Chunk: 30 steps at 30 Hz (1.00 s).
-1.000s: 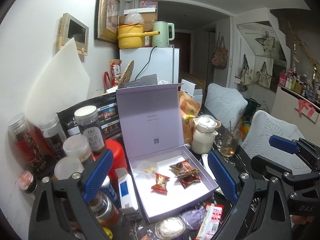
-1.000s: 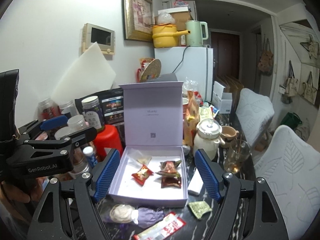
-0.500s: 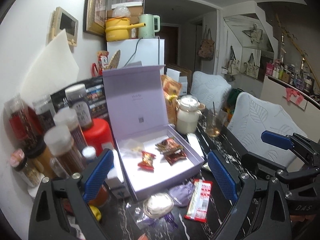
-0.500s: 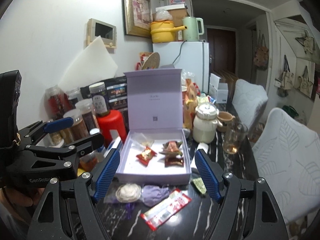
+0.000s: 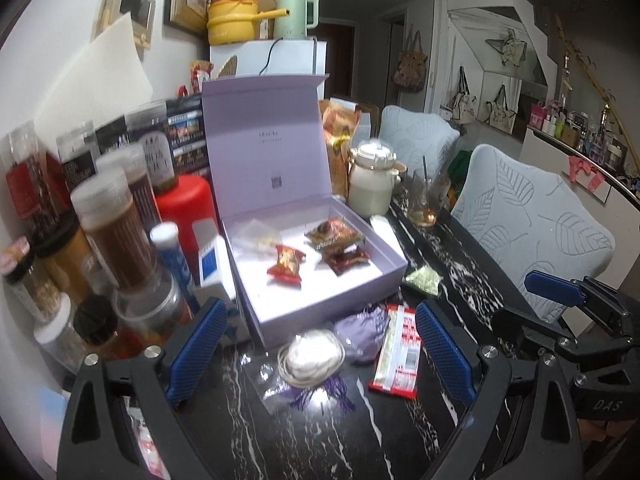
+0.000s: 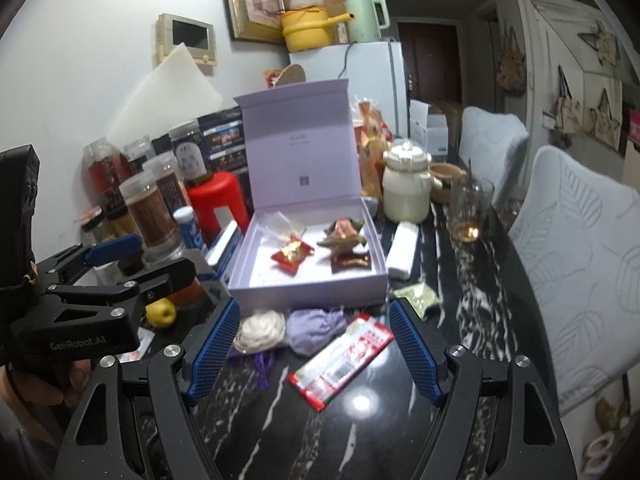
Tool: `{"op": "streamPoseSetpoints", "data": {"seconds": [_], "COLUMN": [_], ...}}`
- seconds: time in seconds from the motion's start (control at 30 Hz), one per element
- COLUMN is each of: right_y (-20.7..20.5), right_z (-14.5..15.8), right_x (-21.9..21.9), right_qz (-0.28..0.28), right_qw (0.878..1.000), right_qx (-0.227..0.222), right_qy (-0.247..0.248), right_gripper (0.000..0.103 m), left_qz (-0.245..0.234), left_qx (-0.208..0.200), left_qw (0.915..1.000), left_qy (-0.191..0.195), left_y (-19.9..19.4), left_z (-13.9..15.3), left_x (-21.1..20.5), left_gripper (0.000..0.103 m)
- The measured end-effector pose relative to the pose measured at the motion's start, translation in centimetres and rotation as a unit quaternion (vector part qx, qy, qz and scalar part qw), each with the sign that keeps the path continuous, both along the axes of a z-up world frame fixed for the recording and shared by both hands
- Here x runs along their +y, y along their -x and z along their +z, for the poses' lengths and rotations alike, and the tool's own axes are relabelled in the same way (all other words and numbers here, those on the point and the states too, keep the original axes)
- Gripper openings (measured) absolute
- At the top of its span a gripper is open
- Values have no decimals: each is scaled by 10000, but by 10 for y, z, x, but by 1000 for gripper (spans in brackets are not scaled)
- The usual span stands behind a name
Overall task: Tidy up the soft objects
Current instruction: 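Withdraw both tools from the lavender box back over the table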
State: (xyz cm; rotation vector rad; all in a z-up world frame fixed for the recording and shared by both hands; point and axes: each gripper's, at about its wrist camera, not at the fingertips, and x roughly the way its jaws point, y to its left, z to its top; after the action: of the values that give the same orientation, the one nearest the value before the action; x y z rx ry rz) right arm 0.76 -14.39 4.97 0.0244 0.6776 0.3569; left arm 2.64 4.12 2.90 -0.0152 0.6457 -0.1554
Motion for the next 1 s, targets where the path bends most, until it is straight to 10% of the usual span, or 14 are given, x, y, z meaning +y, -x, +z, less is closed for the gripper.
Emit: {"op": "streamPoseSetpoints", "data": {"seconds": [1.0], "right_y": [-8], "right_z": [-105], "right_x": [-34], "right_qz": [-185], "right_qw": [9933], "right_qx": [1140], "right_qy": [2], "right_gripper": [78], "left_qz": [-249], "left_qx": [1118], "left_qw": [9909], "left_qy": [712], "left_y": [-19], "left_z": [-104], "left_x": [-7], "left_gripper": [96]}}
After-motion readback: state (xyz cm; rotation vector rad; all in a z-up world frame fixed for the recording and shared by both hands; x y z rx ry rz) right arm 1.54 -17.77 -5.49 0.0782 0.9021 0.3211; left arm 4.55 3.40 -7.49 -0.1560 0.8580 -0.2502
